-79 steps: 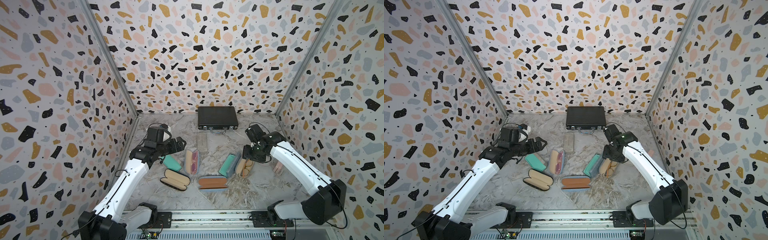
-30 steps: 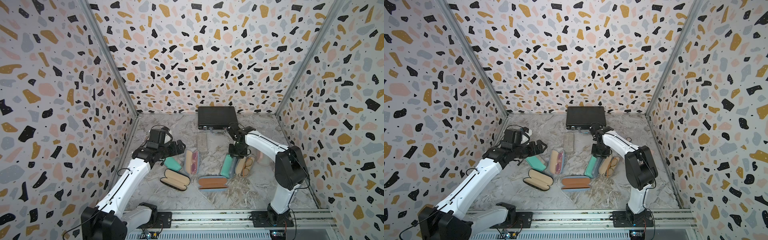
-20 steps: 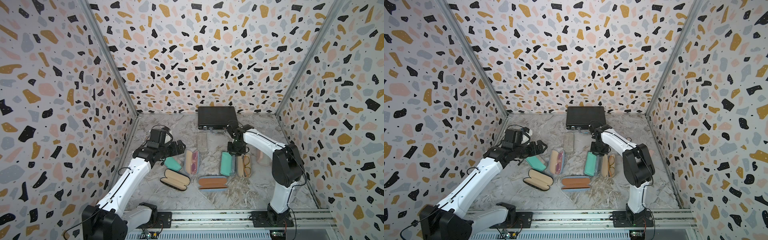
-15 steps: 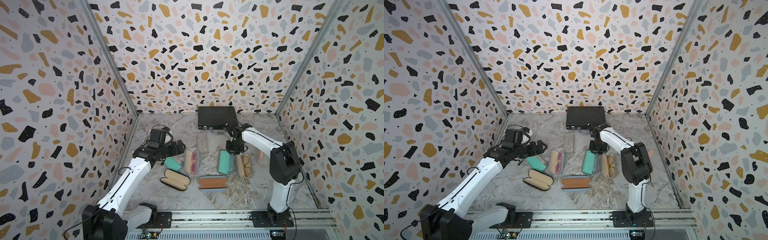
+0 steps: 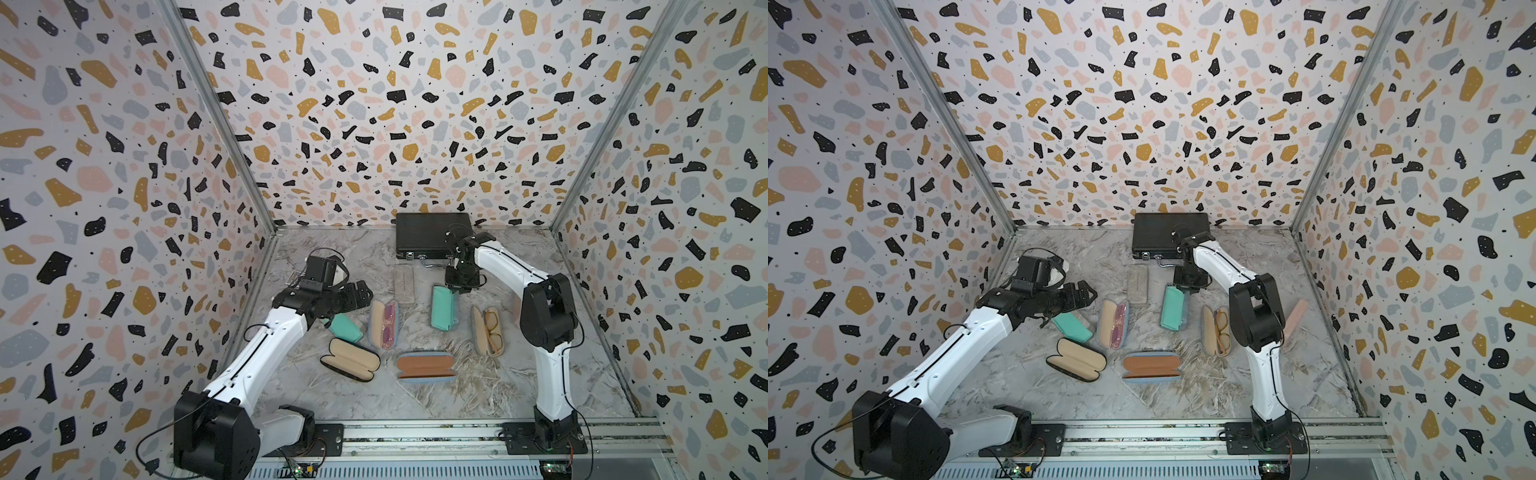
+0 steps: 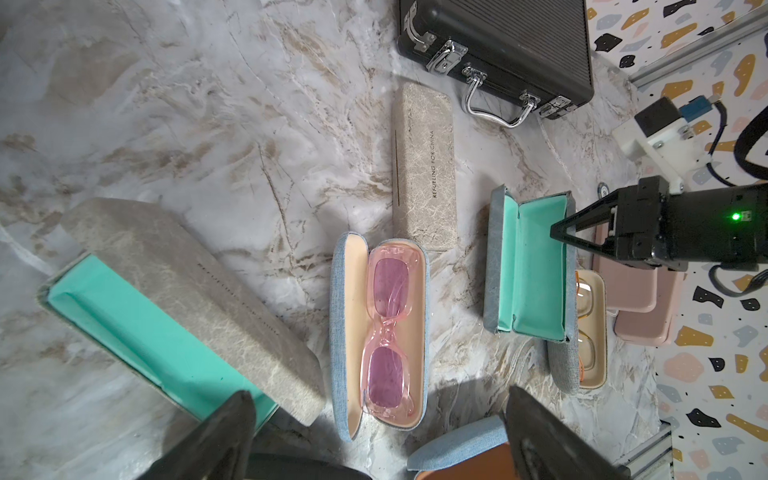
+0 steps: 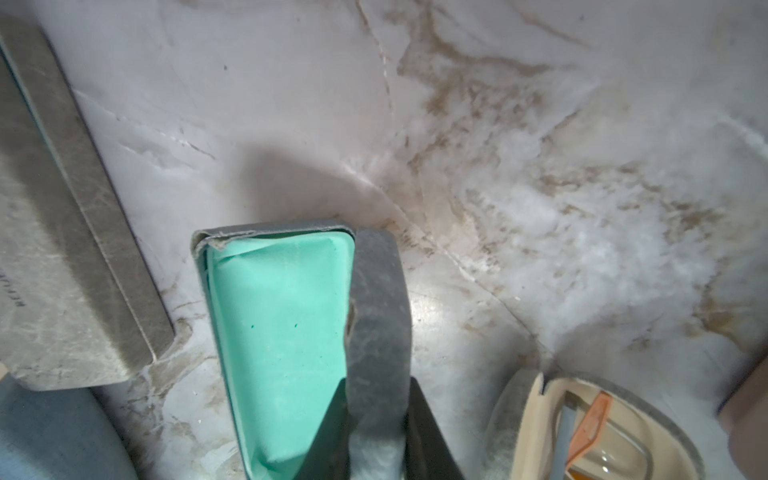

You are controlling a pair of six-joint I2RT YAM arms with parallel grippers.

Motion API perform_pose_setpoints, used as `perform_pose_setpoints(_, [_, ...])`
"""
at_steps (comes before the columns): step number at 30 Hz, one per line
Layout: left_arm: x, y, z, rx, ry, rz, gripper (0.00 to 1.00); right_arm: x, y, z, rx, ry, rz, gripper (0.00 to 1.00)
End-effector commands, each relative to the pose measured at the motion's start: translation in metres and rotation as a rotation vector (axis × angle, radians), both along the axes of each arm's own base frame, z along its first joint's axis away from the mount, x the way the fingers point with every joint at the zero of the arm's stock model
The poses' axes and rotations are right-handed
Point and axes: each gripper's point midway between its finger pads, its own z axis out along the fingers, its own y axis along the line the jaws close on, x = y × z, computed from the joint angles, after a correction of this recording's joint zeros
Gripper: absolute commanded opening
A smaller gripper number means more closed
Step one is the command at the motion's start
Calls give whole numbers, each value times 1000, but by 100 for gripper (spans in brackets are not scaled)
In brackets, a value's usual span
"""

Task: Close the glasses case
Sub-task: Move the glasses case to the center of the board, then close the glasses case at the center of the board.

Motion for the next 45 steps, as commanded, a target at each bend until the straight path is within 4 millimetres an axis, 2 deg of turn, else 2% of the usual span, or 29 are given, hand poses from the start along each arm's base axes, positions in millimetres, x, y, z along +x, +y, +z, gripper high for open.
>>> perform_pose_setpoints(1, [16,-9,13,-45,-46,-16,94,10,-5,13,26,-15,42,20])
perform_pose_setpoints(7, [28,-23,6,-105,-10,-36,93,24,-10,4,58,-24,58,21])
perform_pose_setpoints(16, [46,-38,-4,-165,42,-54,90,33,-5,5,109,-45,78,31])
perform_pose_setpoints(24, [57,-50,-4,-196,65,-74,82,29,-6,18,123,-65,94,38])
perform_pose_setpoints(32, [59,-76,1,-204,69,-125,76,19,-16,41,102,-104,88,45])
perform_pose_setpoints(38, [61,-97,0,-199,85,-167,56,7,-29,57,65,-131,78,51])
perform_pose_setpoints(42, [60,-113,-5,-199,107,-200,35,-4,-43,65,31,-150,64,53])
perform_pose_setpoints(45, [59,-124,-12,-188,128,-226,18,-12,-53,65,-2,-154,55,49])
